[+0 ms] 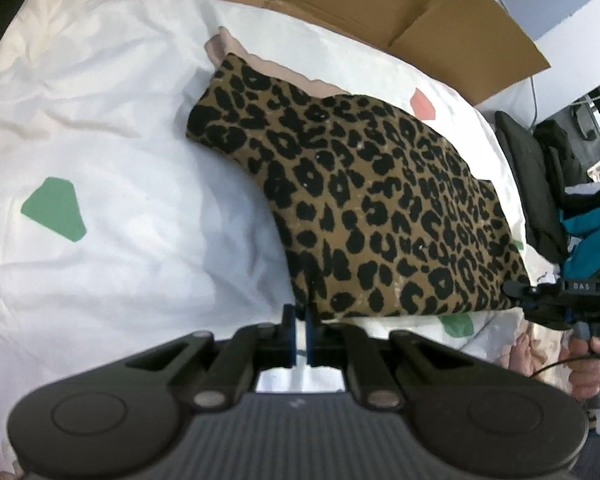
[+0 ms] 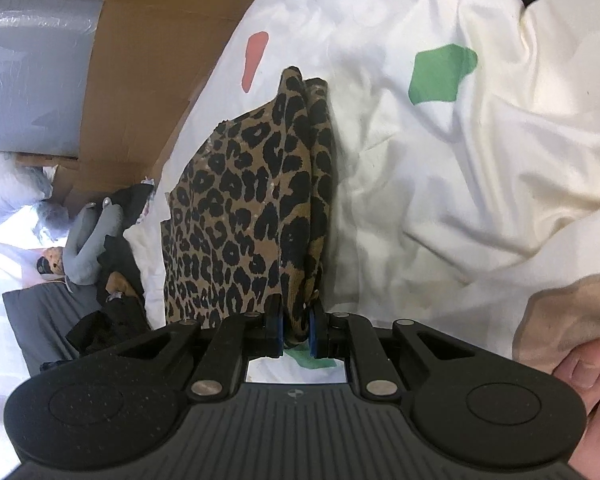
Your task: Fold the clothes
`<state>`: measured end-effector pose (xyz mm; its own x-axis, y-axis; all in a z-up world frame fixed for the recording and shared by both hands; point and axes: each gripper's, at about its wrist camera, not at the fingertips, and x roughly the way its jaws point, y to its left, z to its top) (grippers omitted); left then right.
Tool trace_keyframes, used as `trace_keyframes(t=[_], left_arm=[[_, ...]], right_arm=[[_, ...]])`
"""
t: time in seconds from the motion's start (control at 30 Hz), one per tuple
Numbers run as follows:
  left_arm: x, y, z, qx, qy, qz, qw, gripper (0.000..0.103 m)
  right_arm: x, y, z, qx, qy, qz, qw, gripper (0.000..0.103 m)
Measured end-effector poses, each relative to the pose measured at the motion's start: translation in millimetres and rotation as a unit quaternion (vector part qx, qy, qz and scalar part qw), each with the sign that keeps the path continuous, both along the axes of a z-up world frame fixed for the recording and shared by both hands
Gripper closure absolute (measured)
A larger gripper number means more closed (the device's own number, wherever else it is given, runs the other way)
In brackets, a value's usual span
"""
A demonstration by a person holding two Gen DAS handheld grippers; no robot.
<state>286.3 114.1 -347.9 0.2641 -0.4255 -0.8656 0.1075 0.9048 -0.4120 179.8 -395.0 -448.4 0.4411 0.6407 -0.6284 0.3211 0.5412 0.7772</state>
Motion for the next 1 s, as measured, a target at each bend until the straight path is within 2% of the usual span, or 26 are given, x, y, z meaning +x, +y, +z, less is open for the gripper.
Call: trace_keyframes(t=[0.17,0.27,0.33,0.37,0.5,0.63,0.8,0.9,0.93,1.0], left_arm=[[-8,5,6,-0.020,-0.007,-0.024,0.9995,0.096],[-12,3,6,-0.025,-0.014,-0.038,0.9989,0.082],[-14,0,4,-0.026,-0.020,-0.048,0.9983,0.062],[-13,-4,3,-0.024,-0.028,-0.054,0.9979,0.060],[-8,-12,-6,0.019,-0.029,-0.061,0.9976,0.060],[-4,-6,-8,0.011,-0.035,-0.050,0.9981,0.060],[6,-6,-22,-0.043,-0.025,-0.061,0.9969,0.060],[6,-5,-26,-0.052,-0.015,-0.056,0.9969,0.088],[6,-5,-26,-0.055,-0.012,-0.055,0.9969,0.092],[4,-6,-23,-0.059,-0.007,-0.054,0.9968,0.095]], right_arm=[[2,-3,1,-0.007,-0.001,-0.004,1.000,0.094],[4,-4,2,-0.011,-0.001,-0.006,1.000,0.094],[5,-5,2,-0.013,-0.001,-0.007,1.000,0.094],[5,-6,2,-0.015,-0.001,-0.008,1.000,0.094],[6,-6,2,-0.017,-0.001,-0.010,1.000,0.094],[6,-5,1,-0.017,0.000,-0.011,1.000,0.094],[6,-6,1,-0.020,-0.001,-0.012,1.000,0.093],[7,-8,3,-0.025,-0.004,-0.015,1.000,0.093],[7,-8,3,-0.027,-0.006,-0.016,0.999,0.093],[8,-9,4,-0.030,-0.008,-0.017,0.999,0.093]])
